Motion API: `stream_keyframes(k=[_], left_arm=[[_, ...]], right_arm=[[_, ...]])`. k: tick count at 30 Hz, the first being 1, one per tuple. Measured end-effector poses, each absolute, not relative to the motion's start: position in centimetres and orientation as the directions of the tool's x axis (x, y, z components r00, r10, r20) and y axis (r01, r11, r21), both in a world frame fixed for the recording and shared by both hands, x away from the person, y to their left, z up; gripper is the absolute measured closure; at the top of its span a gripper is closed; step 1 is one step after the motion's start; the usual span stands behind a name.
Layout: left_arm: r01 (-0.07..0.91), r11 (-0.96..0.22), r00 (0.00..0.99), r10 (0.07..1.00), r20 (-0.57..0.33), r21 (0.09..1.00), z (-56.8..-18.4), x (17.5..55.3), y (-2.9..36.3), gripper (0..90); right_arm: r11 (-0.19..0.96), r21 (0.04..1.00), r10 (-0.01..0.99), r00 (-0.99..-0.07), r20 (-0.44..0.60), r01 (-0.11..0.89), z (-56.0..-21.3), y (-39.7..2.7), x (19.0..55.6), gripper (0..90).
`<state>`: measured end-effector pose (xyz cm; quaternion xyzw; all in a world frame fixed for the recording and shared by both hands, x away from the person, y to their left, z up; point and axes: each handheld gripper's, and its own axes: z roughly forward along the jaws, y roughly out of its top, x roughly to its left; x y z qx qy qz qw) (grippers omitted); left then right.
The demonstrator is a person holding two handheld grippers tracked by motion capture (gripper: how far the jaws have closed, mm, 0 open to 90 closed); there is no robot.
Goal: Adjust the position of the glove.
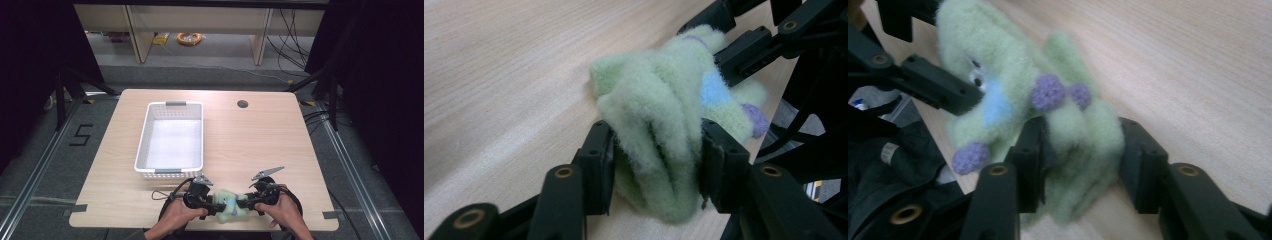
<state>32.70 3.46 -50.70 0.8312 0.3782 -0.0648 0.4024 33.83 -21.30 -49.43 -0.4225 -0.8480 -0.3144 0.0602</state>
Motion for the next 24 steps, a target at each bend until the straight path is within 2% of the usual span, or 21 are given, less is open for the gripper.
stream_keyframes(k=[2,3,10,24], left_arm=[[0.677,-0.397,0.709,0.577,-0.405,0.62,-50.64,32.6,3.46,57.1],[0.666,-0.401,0.722,0.559,-0.408,0.629,-50.7,32.66,3.46,58.0],[0.63,-0.418,0.748,0.553,-0.367,0.655,-50.49,32.36,3.32,65.3],[0.611,-0.423,0.766,0.528,-0.366,0.669,-49.92,32.37,3.34,69.2]], right_arm=[[0.457,0.481,0.667,-0.646,0.371,0.748,-49.37,-21.27,33.77,64.3],[0.471,0.519,0.642,-0.681,0.352,0.713,-49.45,-21.21,33.82,65.2],[0.504,0.535,0.634,-0.711,0.304,0.678,-49.14,-20.84,33.42,68.6],[0.511,0.555,0.614,-0.731,0.299,0.656,-48.74,-21.14,33.12,69.7]])
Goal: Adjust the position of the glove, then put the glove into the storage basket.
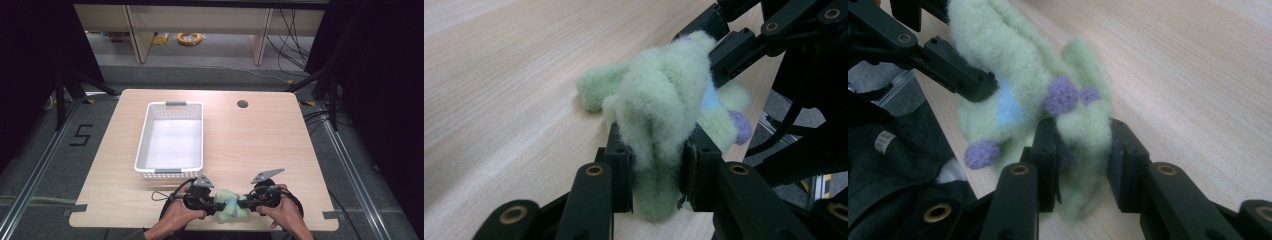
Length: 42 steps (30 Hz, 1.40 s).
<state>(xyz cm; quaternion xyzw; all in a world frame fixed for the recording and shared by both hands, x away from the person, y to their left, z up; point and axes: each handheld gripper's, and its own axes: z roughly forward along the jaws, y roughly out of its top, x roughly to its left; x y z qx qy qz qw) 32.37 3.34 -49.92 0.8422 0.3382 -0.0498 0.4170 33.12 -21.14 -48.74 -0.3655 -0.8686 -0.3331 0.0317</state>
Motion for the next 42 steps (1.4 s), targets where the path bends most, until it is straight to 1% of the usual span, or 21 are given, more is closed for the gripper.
stream_keyframes(k=[12,14,16,19,20,22,23,24,27,28,31,34,35,37,38,39,40,42], left_arm=[[0.618,-0.415,0.764,0.518,-0.385,0.668,-49.6,32.3,3.5,69.3],[0.616,-0.414,0.766,0.514,-0.387,0.67,-49.6,32.3,3.5,69.3],[0.619,-0.41,0.763,0.514,-0.391,0.67,-49.4,32.3,3.5,69.2],[0.62,-0.401,0.762,0.515,-0.394,0.674,-49.1,32.2,3.6,69.2],[0.616,-0.405,0.765,0.512,-0.391,0.676,-49.0,32.1,3.7,69.2],[0.616,-0.4,0.764,0.513,-0.391,0.679,-48.7,32.1,3.7,69.1],[0.61,-0.404,0.77,0.506,-0.389,0.681,-48.5,32.1,3.8,69.1],[0.613,-0.395,0.766,0.51,-0.391,0.685,-48.3,32.0,3.8,69.0],[0.603,-0.383,0.771,0.504,-0.389,0.699,-47.6,31.8,4.0,69.0],[0.598,-0.388,0.776,0.499,-0.386,0.701,-47.3,31.7,4.2,69.0],[0.593,-0.379,0.775,0.508,-0.376,0.711,-46.5,31.6,4.4,68.9],[0.586,-0.373,0.779,0.505,-0.373,0.719,-45.6,31.8,4.8,68.9],[0.591,-0.364,0.774,0.507,-0.379,0.719,-45.2,31.9,5.0,68.9],[0.579,-0.364,0.781,0.505,-0.368,0.729,-44.5,32.0,5.2,68.9],[0.574,-0.366,0.783,0.505,-0.362,0.732,-44.1,32.1,5.4,68.9],[0.573,-0.357,0.781,0.51,-0.361,0.738,-43.8,32.1,5.5,68.8],[0.571,-0.358,0.783,0.508,-0.359,0.739,-43.5,32.3,5.7,68.8],[0.562,-0.353,0.785,0.512,-0.348,0.749,-42.8,32.6,6.1,68.8]], right_arm=[[0.503,0.56,0.618,-0.727,0.298,0.658,-48.3,-21.1,32.8,69.7],[0.519,0.57,0.605,-0.745,0.283,0.638,-48.2,-21.1,32.9,69.7],[0.506,0.566,0.616,-0.732,0.291,0.651,-48.1,-21.0,32.7,69.7],[0.51,0.577,0.61,-0.741,0.282,0.639,-47.7,-21.1,32.8,69.7],[0.498,0.566,0.614,-0.728,0.304,0.657,-47.6,-20.9,32.6,69.7],[0.504,0.583,0.609,-0.741,0.283,0.637,-47.5,-21.0,32.8,69.8],[0.494,0.569,0.614,-0.727,0.308,0.658,-47.3,-20.9,32.7,69.8],[0.496,0.586,0.613,-0.736,0.286,0.641,-47.2,-21.0,32.7,69.8],[0.499,0.599,0.608,-0.745,0.273,0.627,-46.3,-21.0,32.6,69.8],[0.492,0.595,0.609,-0.739,0.286,0.636,-46.0,-20.9,32.4,69.8],[0.488,0.626,0.602,-0.754,0.263,0.608,-45.3,-20.8,32.3,69.8],[0.494,0.615,0.594,-0.755,0.278,0.615,-44.3,-20.5,32.5,69.8],[0.502,0.621,0.595,-0.762,0.256,0.602,-43.9,-20.5,32.7,69.8],[0.491,0.62,0.6,-0.754,0.268,0.612,-43.1,-20.0,32.7,69.8],[0.513,0.629,0.587,-0.773,0.24,0.585,-42.7,-20.1,33.0,69.8],[0.507,0.624,0.589,-0.768,0.253,0.594,-42.3,-19.8,33.0,69.8],[0.515,0.641,0.58,-0.782,0.228,0.569,-42.0,-19.8,33.3,69.8],[0.511,0.641,0.584,-0.779,0.23,0.573,-41.2,-19.6,33.5,69.8]])
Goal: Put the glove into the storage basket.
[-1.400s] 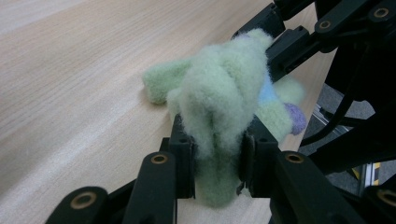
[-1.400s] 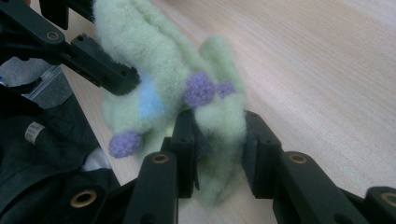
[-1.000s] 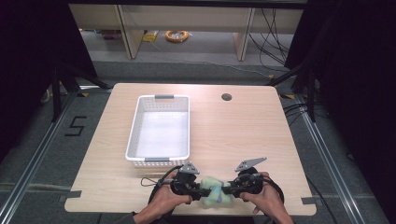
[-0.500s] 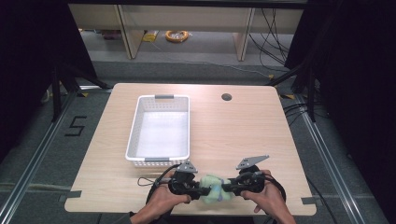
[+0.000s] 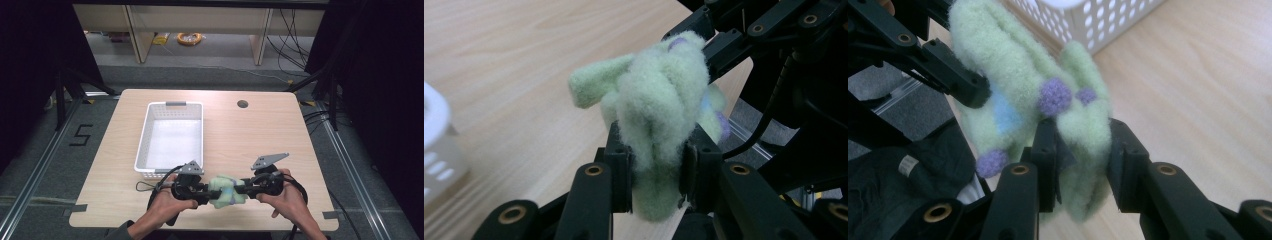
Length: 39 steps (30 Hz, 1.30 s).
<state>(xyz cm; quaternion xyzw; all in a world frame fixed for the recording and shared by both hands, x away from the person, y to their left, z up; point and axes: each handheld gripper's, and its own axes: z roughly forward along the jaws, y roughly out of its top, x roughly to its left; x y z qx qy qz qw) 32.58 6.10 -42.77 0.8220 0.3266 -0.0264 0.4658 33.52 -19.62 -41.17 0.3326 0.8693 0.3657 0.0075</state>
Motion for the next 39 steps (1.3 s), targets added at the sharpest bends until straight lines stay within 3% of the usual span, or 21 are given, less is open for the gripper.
stream_keyframes(k=[11,16,39], left_arm=[[0.58,-0.303,0.747,0.568,-0.346,0.756,-40.1,34.9,9.2,68.7],[0.598,-0.281,0.724,0.592,-0.354,0.751,-39.6,36.2,11.0,68.8],[0.664,-0.245,0.646,0.663,-0.377,0.707,-39.5,41.0,17.6,69.6]], right_arm=[[0.538,0.681,0.542,-0.822,0.171,0.497,-38.0,-16.8,36.9,69.9],[0.54,0.672,0.544,-0.819,0.18,0.507,-36.8,-15.0,38.4,69.9],[0.559,0.663,0.517,-0.834,0.191,0.498,-36.3,-7.9,44.2,70.0]])
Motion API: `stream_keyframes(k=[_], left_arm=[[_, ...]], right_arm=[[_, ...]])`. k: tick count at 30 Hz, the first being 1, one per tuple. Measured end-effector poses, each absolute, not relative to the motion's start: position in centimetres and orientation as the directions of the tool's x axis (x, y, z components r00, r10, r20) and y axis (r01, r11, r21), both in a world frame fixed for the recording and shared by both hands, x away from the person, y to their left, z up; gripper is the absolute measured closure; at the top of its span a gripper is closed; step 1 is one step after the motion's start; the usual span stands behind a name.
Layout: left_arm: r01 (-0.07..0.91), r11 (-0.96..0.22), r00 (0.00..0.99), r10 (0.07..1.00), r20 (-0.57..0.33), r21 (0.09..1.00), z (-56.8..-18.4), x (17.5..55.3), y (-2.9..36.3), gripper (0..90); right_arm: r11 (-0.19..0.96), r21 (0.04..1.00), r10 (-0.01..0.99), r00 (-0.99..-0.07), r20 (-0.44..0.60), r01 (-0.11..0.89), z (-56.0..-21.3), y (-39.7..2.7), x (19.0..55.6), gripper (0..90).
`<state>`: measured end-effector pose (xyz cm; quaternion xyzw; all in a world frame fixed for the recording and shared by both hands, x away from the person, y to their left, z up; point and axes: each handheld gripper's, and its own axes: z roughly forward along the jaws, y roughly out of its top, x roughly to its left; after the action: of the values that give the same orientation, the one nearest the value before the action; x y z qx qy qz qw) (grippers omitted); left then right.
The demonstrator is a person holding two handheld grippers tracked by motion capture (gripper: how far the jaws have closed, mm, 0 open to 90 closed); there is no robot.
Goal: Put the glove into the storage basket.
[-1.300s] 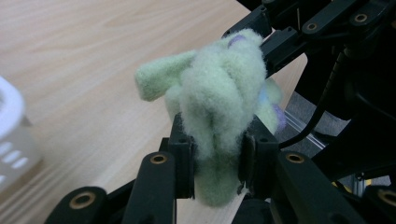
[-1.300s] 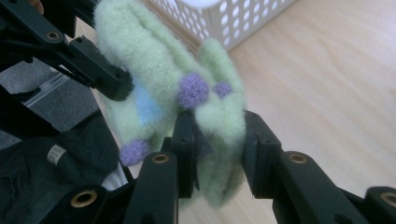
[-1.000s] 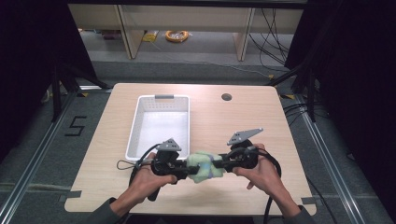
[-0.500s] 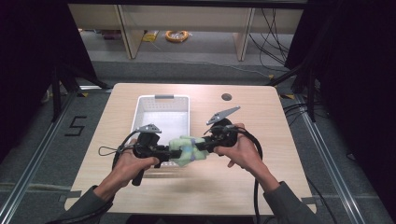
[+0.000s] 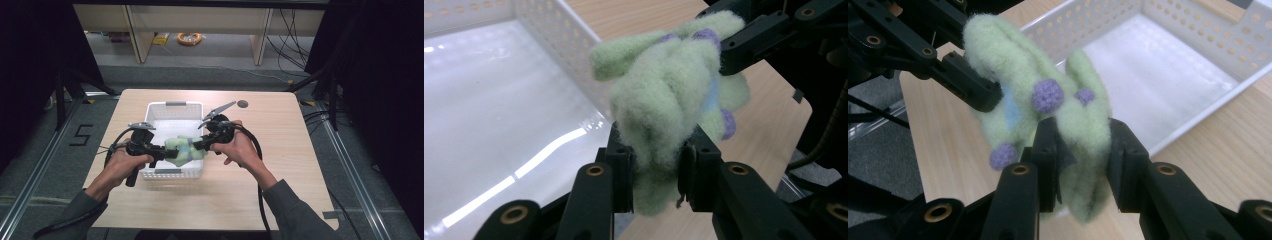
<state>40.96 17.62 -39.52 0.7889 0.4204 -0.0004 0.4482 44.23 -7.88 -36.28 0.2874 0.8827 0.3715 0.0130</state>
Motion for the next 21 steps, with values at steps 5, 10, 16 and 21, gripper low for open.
stream_keyframes(k=[5,10,16,21], left_arm=[[0.689,-0.238,0.62,0.682,-0.388,0.685,-40.2,42.3,18.7,69.7],[0.711,-0.231,0.594,0.702,-0.393,0.664,-41.1,43.2,19.5,70.0],[0.736,-0.231,0.572,0.715,-0.402,0.637,-42.1,44.0,20.3,70.6],[0.755,-0.213,0.546,0.728,-0.414,0.62,-42.9,44.2,20.8,70.9]], right_arm=[[0.565,0.648,0.522,-0.829,0.199,0.511,-37.0,-6.4,45.7,70.0],[0.567,0.629,0.531,-0.82,0.214,0.531,-37.9,-5.1,46.8,70.0],[0.58,0.614,0.527,-0.822,0.218,0.535,-39.4,-4.0,48.1,70.0],[0.565,0.585,0.542,-0.796,0.269,0.582,-40.4,-3.3,48.5,70.0]])
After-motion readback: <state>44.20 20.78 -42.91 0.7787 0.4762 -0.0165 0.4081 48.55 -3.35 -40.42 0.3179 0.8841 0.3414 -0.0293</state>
